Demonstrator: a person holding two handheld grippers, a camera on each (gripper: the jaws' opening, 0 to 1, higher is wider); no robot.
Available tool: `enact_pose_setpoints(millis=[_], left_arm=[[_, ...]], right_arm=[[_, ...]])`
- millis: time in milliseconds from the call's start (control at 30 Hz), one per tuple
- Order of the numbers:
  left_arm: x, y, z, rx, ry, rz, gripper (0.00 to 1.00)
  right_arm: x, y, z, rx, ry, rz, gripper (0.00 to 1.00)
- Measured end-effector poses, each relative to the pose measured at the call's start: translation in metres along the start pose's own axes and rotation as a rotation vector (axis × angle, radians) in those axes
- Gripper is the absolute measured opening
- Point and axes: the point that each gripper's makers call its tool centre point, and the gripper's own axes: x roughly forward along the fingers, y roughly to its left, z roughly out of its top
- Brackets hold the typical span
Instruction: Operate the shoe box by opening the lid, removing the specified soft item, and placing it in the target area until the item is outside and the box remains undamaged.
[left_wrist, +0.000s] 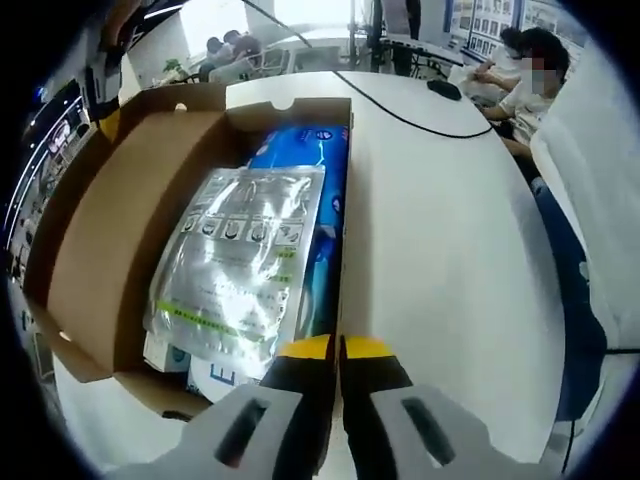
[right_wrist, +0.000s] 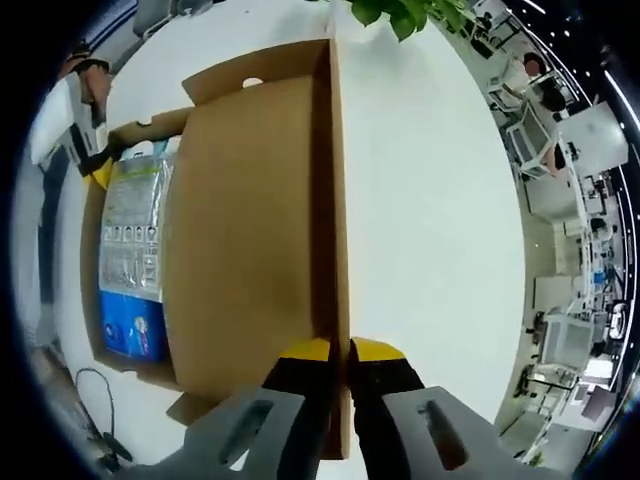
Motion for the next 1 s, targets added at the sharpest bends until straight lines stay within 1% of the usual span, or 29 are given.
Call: enact_pose_setpoints(millis=[200, 333, 800, 967, 1000], left_arm=[[0.000, 0.000, 0.000, 0.004, 0.002, 0.001, 0.01], [0.000, 0.000, 0.000, 0.001, 0.001, -0.002, 0.01], [0.000, 0.000, -0.001, 0.000, 0.001, -0.013, 0.01], [0.001, -0.001, -0.001, -0.001, 0.002, -0.013, 0.01], [0.001, -0.001, -0.001, -0.001, 0.002, -0.013, 0.01]], right_arm=[[0.000, 0.003, 0.001, -0.023, 0.006, 0.020, 0.03], [0.000, 0.005, -0.001, -0.026, 0.014, 0.026, 0.03], [0.021, 0.001, -0.002, -0.031, 0.014, 0.038, 0.04], [0.022, 0.002, -0.002, -0.034, 0.015, 0.042, 0.04], [0.020, 0.004, -0.001, -0.034, 0.016, 0.043, 0.05]])
